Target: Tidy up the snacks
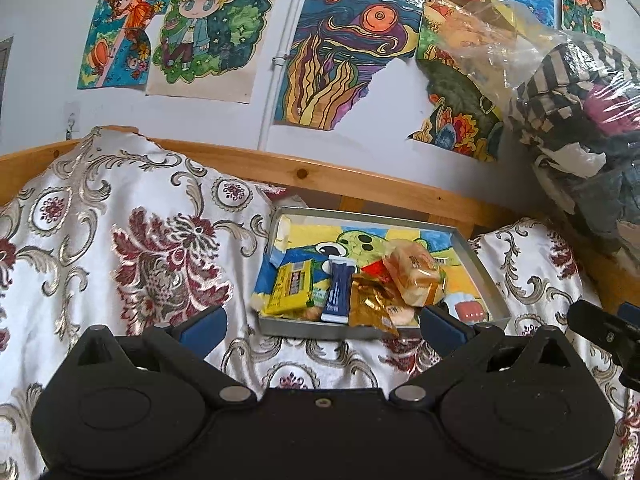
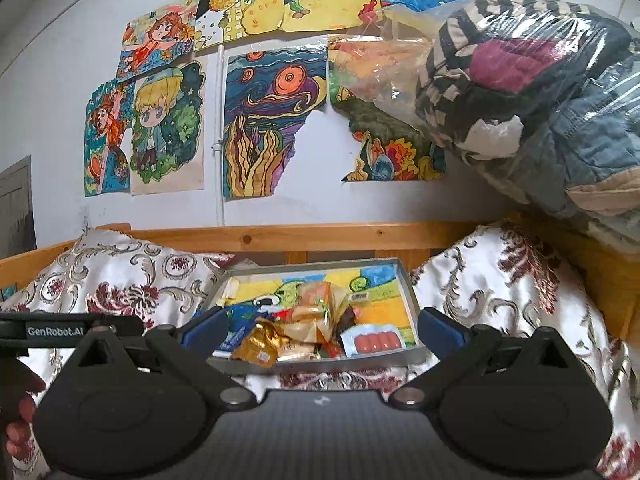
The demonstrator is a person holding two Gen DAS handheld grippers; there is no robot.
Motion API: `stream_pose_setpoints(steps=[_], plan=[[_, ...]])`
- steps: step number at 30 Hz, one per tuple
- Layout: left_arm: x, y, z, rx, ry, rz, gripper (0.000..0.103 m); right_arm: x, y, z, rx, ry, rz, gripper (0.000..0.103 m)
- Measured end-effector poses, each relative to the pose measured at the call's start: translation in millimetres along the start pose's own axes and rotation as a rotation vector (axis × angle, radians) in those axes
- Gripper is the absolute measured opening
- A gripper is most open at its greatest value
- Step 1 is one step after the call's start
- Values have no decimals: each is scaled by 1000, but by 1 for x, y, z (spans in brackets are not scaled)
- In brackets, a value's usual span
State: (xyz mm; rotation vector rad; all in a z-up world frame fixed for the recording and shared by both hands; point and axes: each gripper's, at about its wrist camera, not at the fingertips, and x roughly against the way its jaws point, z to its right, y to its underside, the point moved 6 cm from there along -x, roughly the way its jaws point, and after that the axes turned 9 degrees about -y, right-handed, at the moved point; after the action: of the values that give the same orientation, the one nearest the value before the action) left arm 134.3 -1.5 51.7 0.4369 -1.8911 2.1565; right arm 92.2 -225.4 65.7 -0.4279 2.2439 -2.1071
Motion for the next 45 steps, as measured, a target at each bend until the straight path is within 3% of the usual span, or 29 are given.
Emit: stream_pose_setpoints(steps=[12, 24, 45], plan=[[34, 34, -9, 6, -6, -8, 102, 33, 23, 2, -19, 43, -31, 103], [46, 67, -25, -18, -35, -77, 102, 48, 43, -15, -10, 50, -59, 103], [42, 94, -28, -80, -59, -113, 102, 37, 75, -17, -13, 59, -153, 103]])
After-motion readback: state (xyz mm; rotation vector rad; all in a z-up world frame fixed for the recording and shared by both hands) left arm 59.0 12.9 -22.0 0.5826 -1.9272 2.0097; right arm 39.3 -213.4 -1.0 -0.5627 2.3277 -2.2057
